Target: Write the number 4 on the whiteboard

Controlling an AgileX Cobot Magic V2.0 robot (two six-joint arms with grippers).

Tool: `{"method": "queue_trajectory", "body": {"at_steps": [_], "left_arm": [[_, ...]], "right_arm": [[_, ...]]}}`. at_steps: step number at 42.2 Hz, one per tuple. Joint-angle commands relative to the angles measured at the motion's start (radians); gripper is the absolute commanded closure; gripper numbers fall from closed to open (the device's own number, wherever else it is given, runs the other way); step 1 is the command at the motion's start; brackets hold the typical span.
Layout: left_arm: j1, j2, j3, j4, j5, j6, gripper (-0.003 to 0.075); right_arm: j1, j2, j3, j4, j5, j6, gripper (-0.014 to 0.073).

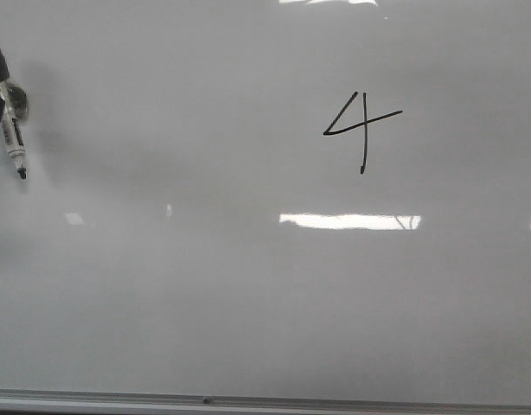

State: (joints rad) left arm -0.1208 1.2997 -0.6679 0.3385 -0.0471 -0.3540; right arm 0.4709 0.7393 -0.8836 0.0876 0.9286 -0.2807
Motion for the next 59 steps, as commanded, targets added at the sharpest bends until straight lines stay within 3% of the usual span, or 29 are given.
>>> {"method": "queue_trajectory", "body": {"at_steps": [1, 7, 17, 23, 40, 52, 56, 59], "left_arm": [[-0.045, -0.121, -0.029, 0.026, 0.073, -0.001, 0.0352], [-0.136, -0.241, -0.057, 0.040, 0.285, -0.001, 0.0352], [-0.381, -0.410, -0.185, 0.016, 0.724, 0.084, 0.0352], [-0.534, -0.493, -0.225, -0.050, 0.866, 0.100, 0.0352], [-0.844, -0.637, -0.225, -0.169, 0.878, 0.146, 0.0352], [-0.908, -0.637, -0.225, -0.162, 0.824, 0.183, 0.0358], [-0.908, -0.637, -0.225, -0.157, 0.824, 0.183, 0.0421], [-0.908, -0.637, -0.225, -0.157, 0.822, 0.183, 0.0514]], "right_arm": [[-0.007, -0.006, -0.041, -0.004, -0.053, 0.068, -0.0038], [-0.007, -0.006, -0.041, -0.004, -0.043, 0.119, -0.0038], [-0.007, -0.008, -0.041, -0.006, 0.035, 0.119, -0.0038], [-0.007, -0.050, -0.041, -0.006, 0.067, 0.154, -0.0038], [-0.007, -0.244, -0.037, -0.008, 0.106, 0.149, -0.0038], [-0.007, -0.252, -0.037, -0.008, 0.107, 0.149, -0.0031], [-0.007, -0.252, -0.037, -0.008, 0.108, 0.149, 0.0085], [-0.007, -0.252, -0.037, -0.008, 0.108, 0.149, 0.0272]]}}
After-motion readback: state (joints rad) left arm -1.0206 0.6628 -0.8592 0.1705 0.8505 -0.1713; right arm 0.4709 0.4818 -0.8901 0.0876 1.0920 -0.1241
